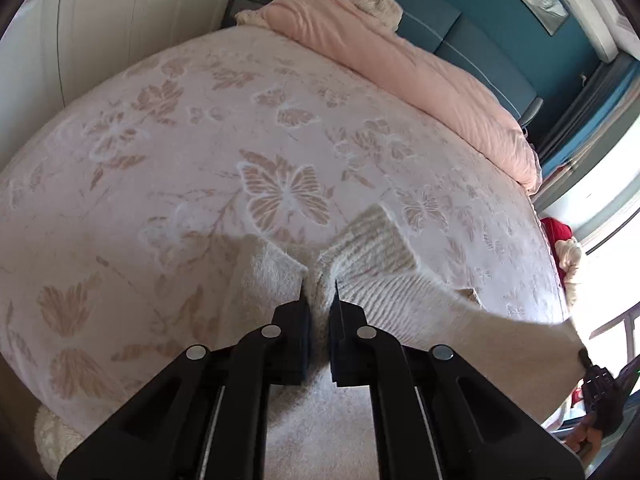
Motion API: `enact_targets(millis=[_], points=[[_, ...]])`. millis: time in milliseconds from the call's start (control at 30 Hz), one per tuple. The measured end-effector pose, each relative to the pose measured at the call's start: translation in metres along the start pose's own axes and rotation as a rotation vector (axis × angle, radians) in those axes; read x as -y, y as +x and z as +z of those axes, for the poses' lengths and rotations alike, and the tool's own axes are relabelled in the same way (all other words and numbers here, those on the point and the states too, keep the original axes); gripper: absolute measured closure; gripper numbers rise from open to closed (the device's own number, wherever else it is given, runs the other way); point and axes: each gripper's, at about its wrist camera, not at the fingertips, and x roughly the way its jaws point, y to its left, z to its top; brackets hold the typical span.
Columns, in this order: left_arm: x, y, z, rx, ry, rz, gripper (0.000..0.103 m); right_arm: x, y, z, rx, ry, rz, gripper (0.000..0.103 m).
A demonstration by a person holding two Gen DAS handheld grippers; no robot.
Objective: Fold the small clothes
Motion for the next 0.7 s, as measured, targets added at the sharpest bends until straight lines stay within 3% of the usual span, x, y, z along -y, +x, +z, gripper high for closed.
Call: enact_targets(millis=[67, 133, 167, 233, 267, 400, 467, 567, 700], points=[[0.002, 0.0, 0.005, 0.019, 0.036, 0.037, 0.097, -0.004, 0.013, 0.001, -0.026, -0.066, -0.051, 0.098], [-0.006, 0.006, 0.017, 0.007, -0.008, 0.035, 0.097, 0.016, 0.03, 0.005, -0.077, 0.013, -0.078, 0.098], [-0.008, 0.003, 0.024, 0.017, -0.035, 0.012, 0.097, 0.022, 0.027, 0.009, -0.061, 0.065, -0.041, 0.098], [-0.001, 0.005, 0.033, 0.025, -0.025, 0.005, 0.096, 0.021, 0.024, 0.014, -0.01, 0.054, -0.045, 0.098], [0.004, 0.015, 0.035, 0.005, -0.011, 0.018, 0.096, 0.024, 0.033, 0.014, -0.021, 0.052, -0.076, 0.097], [0.013, 0.096, 0.019, -0.136, 0.102, 0.123, 0.092, 0.052, 0.111, -0.011, -0.23, 0.024, -0.272, 0.097], [0.01, 0.115, 0.003, -0.204, 0.129, 0.207, 0.092, 0.052, 0.113, -0.023, -0.257, 0.029, -0.326, 0.093], [0.006, 0.078, -0.015, -0.137, 0.123, 0.166, 0.089, 0.026, 0.065, -0.037, -0.153, -0.028, -0.302, 0.086], [0.02, 0.019, -0.056, -0.109, 0.166, 0.116, 0.091, -0.016, 0.02, -0.085, -0.189, -0.151, -0.212, 0.088]])
